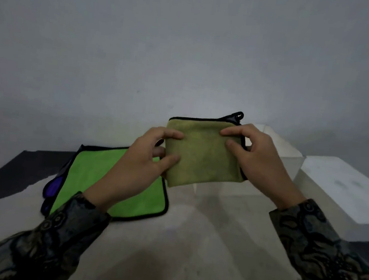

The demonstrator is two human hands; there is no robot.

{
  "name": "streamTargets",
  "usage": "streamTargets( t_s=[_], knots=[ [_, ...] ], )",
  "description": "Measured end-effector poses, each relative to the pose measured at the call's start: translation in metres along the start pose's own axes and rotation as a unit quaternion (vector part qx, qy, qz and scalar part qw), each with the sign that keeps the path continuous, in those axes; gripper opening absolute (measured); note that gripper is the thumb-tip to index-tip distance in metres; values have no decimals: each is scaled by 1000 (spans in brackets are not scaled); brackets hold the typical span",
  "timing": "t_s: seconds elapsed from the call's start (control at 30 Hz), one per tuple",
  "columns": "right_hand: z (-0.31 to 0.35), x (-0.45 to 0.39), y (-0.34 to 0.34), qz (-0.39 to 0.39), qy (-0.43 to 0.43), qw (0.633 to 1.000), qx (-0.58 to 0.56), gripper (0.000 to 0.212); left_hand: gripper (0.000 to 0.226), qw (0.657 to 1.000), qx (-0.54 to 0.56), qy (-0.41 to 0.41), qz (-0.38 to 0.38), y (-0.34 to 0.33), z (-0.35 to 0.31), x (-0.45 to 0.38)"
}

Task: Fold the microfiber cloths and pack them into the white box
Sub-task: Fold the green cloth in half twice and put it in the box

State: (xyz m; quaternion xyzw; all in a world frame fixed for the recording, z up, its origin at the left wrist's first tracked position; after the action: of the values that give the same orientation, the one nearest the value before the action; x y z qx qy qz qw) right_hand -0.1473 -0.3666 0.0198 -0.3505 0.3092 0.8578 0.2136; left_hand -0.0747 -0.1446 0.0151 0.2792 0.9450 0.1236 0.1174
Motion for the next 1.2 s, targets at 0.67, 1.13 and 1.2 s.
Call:
streamTargets(
  t_s=[0.67, 1.13, 1.2],
  knots=[
    [-164, -112, 31, 269, -135, 940, 163, 24, 39, 828, -552, 40, 93, -81, -20, -218],
    [-217, -128, -11, 454, -256, 848, 99, 47, 38, 665, -736, 58, 108, -116, 24, -272],
    [-222, -127, -14, 472, -267, 833, 105, 48, 40, 655, -742, 62, 130, -118, 29, -276]
  ],
)
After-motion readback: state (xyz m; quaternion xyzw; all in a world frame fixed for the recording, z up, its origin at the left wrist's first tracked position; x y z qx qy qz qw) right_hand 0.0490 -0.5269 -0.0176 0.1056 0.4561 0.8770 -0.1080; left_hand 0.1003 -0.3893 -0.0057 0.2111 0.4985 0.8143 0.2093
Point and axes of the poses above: each hand's wrist, its own x-axis away from the middle knuckle, its own y-axis out of the back of the hand, z = x × y, the point moved 2 cm from there along -x, towards the middle knuckle, and after that the axes turned 15 degrees about y, right-handed, at the moved point
